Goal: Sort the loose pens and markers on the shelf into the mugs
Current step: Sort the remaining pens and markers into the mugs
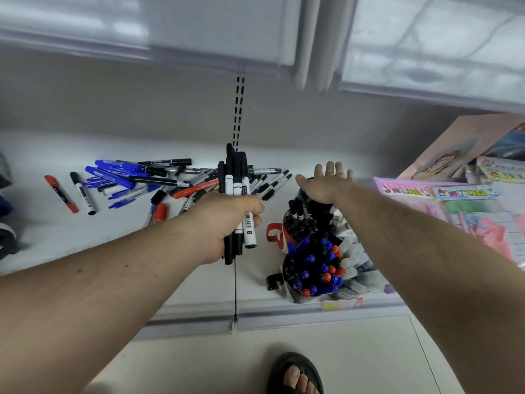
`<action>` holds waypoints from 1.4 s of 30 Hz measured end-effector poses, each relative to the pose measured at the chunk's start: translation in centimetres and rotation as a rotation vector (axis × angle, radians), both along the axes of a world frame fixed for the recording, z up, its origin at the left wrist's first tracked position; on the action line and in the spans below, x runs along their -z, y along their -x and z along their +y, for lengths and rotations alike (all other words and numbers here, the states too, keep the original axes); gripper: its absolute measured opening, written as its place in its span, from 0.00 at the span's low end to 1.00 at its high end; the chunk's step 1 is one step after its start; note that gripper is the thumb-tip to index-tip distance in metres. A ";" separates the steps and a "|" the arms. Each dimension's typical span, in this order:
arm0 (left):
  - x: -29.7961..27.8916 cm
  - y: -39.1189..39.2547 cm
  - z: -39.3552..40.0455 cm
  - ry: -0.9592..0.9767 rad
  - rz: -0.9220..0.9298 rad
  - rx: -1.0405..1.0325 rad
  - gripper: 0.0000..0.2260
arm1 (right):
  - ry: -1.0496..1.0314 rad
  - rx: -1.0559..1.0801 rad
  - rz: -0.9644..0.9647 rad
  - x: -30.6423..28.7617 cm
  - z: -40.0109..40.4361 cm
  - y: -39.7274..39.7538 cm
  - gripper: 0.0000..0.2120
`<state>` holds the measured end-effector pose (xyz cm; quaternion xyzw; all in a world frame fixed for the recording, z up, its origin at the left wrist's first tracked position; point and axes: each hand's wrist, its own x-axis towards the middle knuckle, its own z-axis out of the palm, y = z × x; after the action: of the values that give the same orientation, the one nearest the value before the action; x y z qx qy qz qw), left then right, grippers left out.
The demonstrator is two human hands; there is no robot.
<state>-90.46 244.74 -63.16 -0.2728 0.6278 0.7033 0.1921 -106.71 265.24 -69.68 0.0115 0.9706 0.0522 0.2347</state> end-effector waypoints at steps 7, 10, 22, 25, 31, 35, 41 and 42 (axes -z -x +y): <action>-0.8 -1.0 -0.8 -0.074 0.026 0.139 0.04 | 0.155 -0.131 0.364 -4.6 -1.2 -3.0 0.36; -1.7 -1.9 -1.4 -0.113 0.056 0.228 0.04 | 0.763 0.094 0.340 -9.9 -4.6 -6.9 0.24; -6.7 -7.3 -3.5 -0.255 0.179 0.408 0.08 | 1.272 0.298 0.207 -16.7 -9.0 -20.1 0.16; -7.0 -8.2 -4.1 -0.209 0.236 0.458 0.14 | 1.243 0.333 0.234 -17.2 -9.3 -21.5 0.14; -7.3 -9.9 -4.3 -0.075 0.319 0.585 0.12 | 1.167 0.323 0.234 -18.0 -9.4 -24.4 0.10; -7.7 -10.5 -4.4 -0.160 0.274 0.565 0.26 | 1.289 0.436 0.242 -18.2 -8.6 -25.3 0.04; -8.2 -10.8 -4.7 -0.198 0.263 0.544 0.09 | 1.450 0.519 0.225 -18.8 -6.5 -26.0 0.09; -8.1 -10.8 -4.6 -0.187 0.278 0.533 0.06 | 1.457 0.512 0.200 -18.8 -6.4 -26.1 0.08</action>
<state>-79.70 240.15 -55.04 0.0189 0.6301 0.7133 0.3064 -80.56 258.87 -50.93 0.0828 0.7437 -0.6559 0.0993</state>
